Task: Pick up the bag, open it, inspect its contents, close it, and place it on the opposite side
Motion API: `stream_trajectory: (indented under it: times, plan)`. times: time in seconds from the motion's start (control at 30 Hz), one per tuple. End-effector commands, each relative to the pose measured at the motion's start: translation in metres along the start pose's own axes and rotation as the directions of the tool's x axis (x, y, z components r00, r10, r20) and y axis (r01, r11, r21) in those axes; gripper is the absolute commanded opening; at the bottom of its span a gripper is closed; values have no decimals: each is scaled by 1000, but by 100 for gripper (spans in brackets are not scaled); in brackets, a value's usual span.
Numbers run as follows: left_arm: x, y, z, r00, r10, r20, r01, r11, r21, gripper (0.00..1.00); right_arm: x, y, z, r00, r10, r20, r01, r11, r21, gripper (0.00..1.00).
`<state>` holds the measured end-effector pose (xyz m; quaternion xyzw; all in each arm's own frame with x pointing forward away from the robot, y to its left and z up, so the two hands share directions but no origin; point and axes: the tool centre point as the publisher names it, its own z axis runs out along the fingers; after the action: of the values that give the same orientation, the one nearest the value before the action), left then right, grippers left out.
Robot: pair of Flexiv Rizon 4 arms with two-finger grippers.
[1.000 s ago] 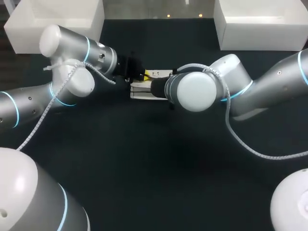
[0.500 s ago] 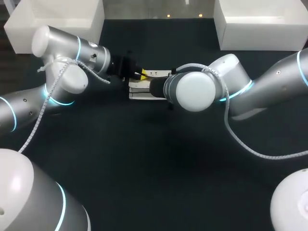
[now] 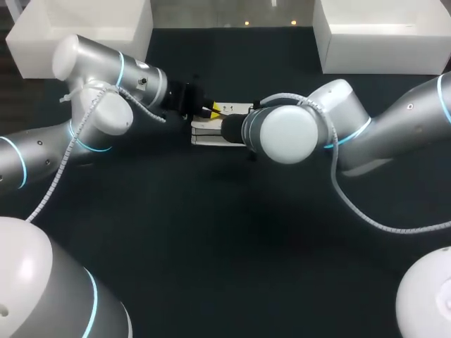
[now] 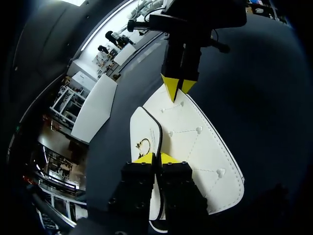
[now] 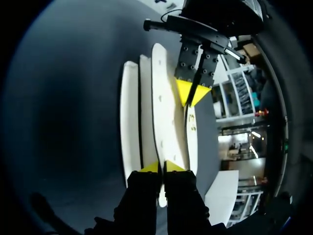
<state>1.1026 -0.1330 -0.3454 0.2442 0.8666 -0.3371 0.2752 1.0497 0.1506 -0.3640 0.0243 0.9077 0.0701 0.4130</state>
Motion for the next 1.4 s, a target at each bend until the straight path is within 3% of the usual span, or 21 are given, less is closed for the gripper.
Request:
stream_trajectory:
  times: [0.03, 0.4, 0.43, 0.47, 0.5, 0.53, 0.57, 0.83, 1.0, 1.1, 1.17, 1.2, 1.4]
  plan:
    - [1, 5, 3, 1000, 0, -11, 0, 1000, 4, 0, 1, 1, 1, 1000, 1, 3, -1, 1000, -4, 0]
    - [1, 5, 2, 1000, -9, -15, 9, 1000, 11, 2, 1, 1, 1, 1000, 1, 3, -1, 1000, -4, 0]
    - [0, 4, 2, 1000, -14, -12, 14, 1000, 9, 33, 1, 1, 1, 1000, 1, 3, -1, 1000, -4, 0]
    - [-2, 3, 1, 1000, -20, -6, 20, 1000, 9, 54, 1, 1, 1, 1000, 1, 3, -1, 1000, -4, 0]
    - [-3, 2, -1, 1000, -22, -2, 22, 1000, 12, 71, 1, 1, 1, 1000, 1, 3, -1, 1000, -4, 0]
    - [-5, 1, -3, 1000, -29, 5, 29, 1000, 12, 81, 1, 1, 1, 1000, 1, 3, -1, 1000, -4, 0]
    - [-6, 0, -5, 999, -31, 9, 31, 999, 14, 100, 1, 1, 1, 1000, 1, 3, -1, 1000, -4, 0]
    - [-15, -7, -28, 997, -68, 24, 66, 994, 88, 100, 4, 1, 1, 1000, 11, 1, -11, 1000, 0, 0]
    - [-16, -12, -39, 997, -75, 18, 74, 995, 67, 100, 6, 1, -1, 1000, 12, 0, -12, 1000, 0, 0]
    - [-17, -15, -45, 996, -87, 7, 86, 995, 56, 100, 6, 2, -4, 1000, 13, -1, -13, 1000, 0, 40]
    - [-16, -17, -49, 996, -92, 1, 92, 995, 39, 100, 6, 2, -6, 1000, 11, -3, -11, 1000, 3, 96]
    - [-16, -18, -51, 996, -94, 0, 94, 995, 34, 100, 5, 2, -8, 1000, 12, -4, -12, 1000, 3, 100]
    - [-14, -20, -62, 991, -131, -12, 131, 991, -5, 100, -5, 4, -26, 999, 28, -27, -29, 1000, -10, 100]
